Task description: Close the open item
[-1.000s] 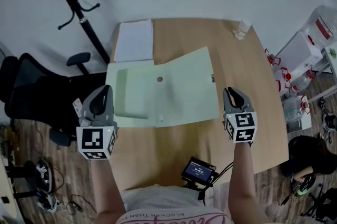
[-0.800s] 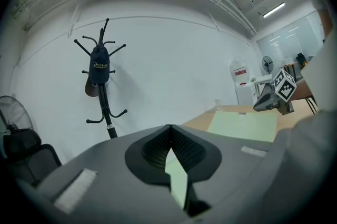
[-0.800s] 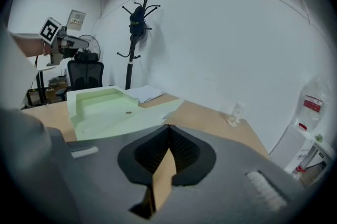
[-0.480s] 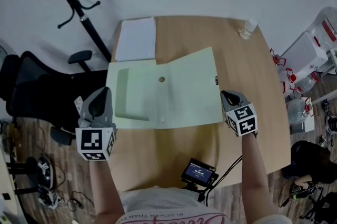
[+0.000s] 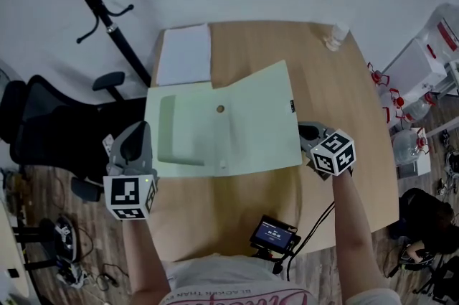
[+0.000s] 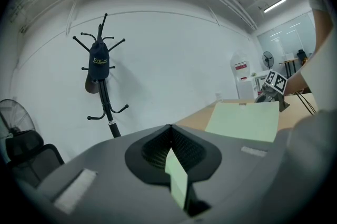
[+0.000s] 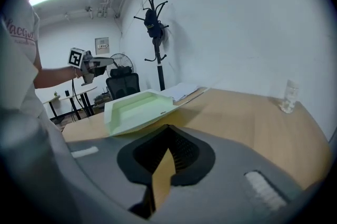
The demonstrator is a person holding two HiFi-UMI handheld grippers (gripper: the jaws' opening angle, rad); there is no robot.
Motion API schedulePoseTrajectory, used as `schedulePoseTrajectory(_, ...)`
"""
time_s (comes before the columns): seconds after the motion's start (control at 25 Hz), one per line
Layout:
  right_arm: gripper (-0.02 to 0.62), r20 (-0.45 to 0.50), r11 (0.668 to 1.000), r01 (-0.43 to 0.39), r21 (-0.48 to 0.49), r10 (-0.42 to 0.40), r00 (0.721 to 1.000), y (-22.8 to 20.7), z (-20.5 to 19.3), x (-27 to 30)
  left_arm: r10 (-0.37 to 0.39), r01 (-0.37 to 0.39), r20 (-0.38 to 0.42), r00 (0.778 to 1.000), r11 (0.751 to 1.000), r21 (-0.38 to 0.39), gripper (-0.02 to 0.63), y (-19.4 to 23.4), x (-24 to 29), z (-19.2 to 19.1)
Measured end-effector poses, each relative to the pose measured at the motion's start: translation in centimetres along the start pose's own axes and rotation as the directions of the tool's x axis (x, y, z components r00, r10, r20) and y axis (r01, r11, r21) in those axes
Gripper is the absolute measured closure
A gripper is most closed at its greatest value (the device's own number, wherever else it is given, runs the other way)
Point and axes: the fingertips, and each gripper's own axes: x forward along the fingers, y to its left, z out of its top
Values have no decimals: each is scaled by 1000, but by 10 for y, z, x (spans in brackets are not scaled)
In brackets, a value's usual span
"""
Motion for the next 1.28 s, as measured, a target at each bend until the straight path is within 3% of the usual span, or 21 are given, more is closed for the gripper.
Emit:
schedulePoseTrajectory(0.6, 594, 91, 998, -63, -4, 63, 994, 31, 46, 23, -47, 47, 9, 999, 998, 33, 588, 11, -4, 3)
schedulePoseTrajectory(1.28, 594, 68, 997, -72, -42, 74, 995, 67, 79, 50, -60, 64, 78, 995, 996, -55, 588, 31, -16, 3)
